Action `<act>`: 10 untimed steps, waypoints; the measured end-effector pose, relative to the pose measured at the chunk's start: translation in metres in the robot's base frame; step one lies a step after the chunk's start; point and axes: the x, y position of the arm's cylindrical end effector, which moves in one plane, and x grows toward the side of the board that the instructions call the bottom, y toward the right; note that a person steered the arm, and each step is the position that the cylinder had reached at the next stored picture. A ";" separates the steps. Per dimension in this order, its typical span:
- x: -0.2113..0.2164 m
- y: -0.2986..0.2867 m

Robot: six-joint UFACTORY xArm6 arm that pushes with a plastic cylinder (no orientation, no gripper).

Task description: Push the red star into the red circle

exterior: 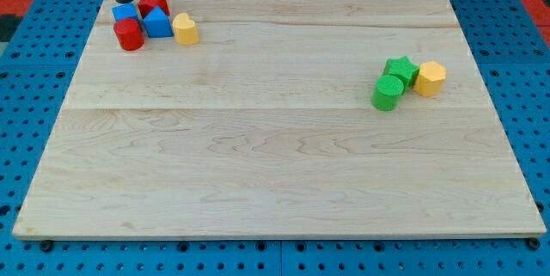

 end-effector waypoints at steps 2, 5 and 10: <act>-0.008 0.032; 0.013 0.053; 0.053 -0.004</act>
